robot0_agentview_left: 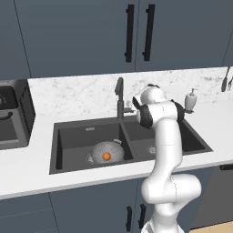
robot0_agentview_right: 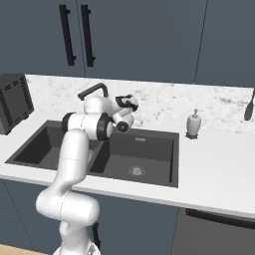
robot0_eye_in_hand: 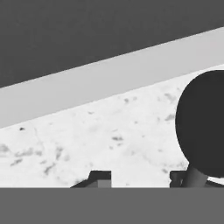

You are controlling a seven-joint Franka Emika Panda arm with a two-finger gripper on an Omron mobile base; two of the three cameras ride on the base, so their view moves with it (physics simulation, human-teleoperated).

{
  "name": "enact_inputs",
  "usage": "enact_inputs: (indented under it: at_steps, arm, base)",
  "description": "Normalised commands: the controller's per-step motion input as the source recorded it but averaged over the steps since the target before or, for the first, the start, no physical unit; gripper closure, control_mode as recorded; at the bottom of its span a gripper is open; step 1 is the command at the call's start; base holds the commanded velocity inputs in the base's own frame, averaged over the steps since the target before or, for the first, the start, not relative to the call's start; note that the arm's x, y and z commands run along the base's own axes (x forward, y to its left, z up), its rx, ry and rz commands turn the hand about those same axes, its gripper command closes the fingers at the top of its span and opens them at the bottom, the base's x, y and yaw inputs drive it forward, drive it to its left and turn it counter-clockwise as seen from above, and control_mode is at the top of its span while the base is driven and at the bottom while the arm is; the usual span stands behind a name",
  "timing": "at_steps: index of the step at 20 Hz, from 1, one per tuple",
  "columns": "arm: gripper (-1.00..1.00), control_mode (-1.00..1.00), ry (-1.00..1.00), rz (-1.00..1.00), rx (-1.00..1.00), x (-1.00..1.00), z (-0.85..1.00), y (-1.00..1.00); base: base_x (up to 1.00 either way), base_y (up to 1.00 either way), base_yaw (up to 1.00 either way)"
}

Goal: Put the colander in the sink, put the tangerine in the colander, and turn on the sink faucet and pour water over the colander.

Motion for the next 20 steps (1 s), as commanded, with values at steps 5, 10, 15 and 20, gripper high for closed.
enact_inputs:
  at_steps: [5,10,15,20]
  arm:
    - [1.0,-1.0,0.21,0.0,0.41,0.22,0.1,-1.0]
    - [1.0,-1.0,-0.02,0.0,0.46,-0.01,0.85,-0.92]
    - [1.0,-1.0,-0.21,0.0,0.54,-0.27,1.0,-0.85]
    - [1.0,-1.0,-0.28,0.04,0.6,-0.33,1.0,-0.88]
  base:
    - [0.0,0.0,0.0]
    - [0.0,0.0,0.0]
    - [0.0,0.0,0.0]
    - [0.0,0.0,0.0]
